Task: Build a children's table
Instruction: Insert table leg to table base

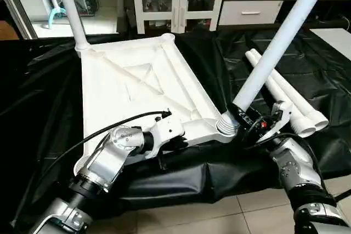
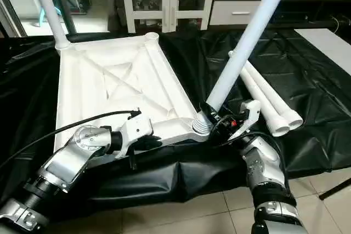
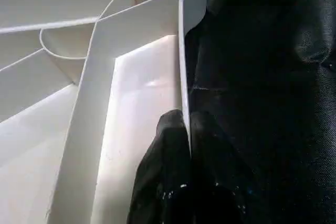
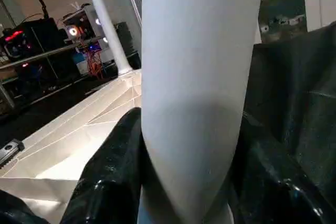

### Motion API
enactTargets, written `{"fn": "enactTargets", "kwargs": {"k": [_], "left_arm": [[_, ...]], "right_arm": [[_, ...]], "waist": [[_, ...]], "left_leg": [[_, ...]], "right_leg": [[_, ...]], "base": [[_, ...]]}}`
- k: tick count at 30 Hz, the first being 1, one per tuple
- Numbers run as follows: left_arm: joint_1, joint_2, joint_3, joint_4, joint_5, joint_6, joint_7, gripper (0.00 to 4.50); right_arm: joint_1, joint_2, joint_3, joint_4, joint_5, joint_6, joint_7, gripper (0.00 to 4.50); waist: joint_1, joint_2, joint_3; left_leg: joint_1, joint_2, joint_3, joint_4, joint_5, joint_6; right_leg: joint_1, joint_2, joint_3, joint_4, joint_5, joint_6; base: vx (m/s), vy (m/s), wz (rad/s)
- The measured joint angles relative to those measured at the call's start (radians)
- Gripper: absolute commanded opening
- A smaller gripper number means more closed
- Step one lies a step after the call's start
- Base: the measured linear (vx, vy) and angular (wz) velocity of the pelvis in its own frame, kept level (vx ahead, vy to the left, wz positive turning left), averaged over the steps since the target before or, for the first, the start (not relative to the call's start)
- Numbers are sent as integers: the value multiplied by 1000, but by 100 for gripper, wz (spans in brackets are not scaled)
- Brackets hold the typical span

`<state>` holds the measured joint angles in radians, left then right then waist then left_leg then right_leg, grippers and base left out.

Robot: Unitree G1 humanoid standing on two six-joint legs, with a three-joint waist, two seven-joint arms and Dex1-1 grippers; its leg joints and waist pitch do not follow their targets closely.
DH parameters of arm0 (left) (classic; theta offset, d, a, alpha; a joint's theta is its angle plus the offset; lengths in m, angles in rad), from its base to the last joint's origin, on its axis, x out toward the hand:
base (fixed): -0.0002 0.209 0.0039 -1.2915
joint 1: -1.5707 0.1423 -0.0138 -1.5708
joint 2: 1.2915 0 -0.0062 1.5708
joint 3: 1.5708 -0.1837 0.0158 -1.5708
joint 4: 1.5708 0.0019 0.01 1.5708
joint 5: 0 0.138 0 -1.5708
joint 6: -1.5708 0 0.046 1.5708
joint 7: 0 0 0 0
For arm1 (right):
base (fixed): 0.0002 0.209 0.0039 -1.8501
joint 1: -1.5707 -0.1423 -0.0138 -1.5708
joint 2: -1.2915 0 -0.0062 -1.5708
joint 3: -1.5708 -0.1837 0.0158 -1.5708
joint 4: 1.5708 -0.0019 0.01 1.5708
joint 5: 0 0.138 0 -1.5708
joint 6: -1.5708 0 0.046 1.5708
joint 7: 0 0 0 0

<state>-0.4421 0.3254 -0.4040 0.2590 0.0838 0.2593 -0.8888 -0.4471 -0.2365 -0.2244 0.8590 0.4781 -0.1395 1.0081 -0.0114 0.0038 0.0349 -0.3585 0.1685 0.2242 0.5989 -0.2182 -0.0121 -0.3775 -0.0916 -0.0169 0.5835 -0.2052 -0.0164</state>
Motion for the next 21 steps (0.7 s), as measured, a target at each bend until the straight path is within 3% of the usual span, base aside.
{"fn": "enactTargets", "kwargs": {"k": [4,10,21], "left_arm": [[2,0,-6,0,0,0,0,0],[7,4,-6,0,1,0,2,0],[8,8,-7,-2,0,0,-1,0]], "right_arm": [[5,-14,22,-2,-18,-16,2,186],[6,-40,105,-6,-103,-147,2,186],[25,-40,123,-23,-128,-203,-4,186]], "waist": [[-3,-1,-5],[-9,-3,-9],[-10,-6,-10]], "left_leg": [[0,0,0,-2,0,0],[2,0,-1,-4,0,0],[2,-1,-1,-9,-1,-1]], "right_leg": [[3,0,0,-6,0,0],[4,0,0,-6,-8,14],[4,0,1,-6,-11,19]], "base": [[0,0,0],[0,0,0],[0,0,0]]}}
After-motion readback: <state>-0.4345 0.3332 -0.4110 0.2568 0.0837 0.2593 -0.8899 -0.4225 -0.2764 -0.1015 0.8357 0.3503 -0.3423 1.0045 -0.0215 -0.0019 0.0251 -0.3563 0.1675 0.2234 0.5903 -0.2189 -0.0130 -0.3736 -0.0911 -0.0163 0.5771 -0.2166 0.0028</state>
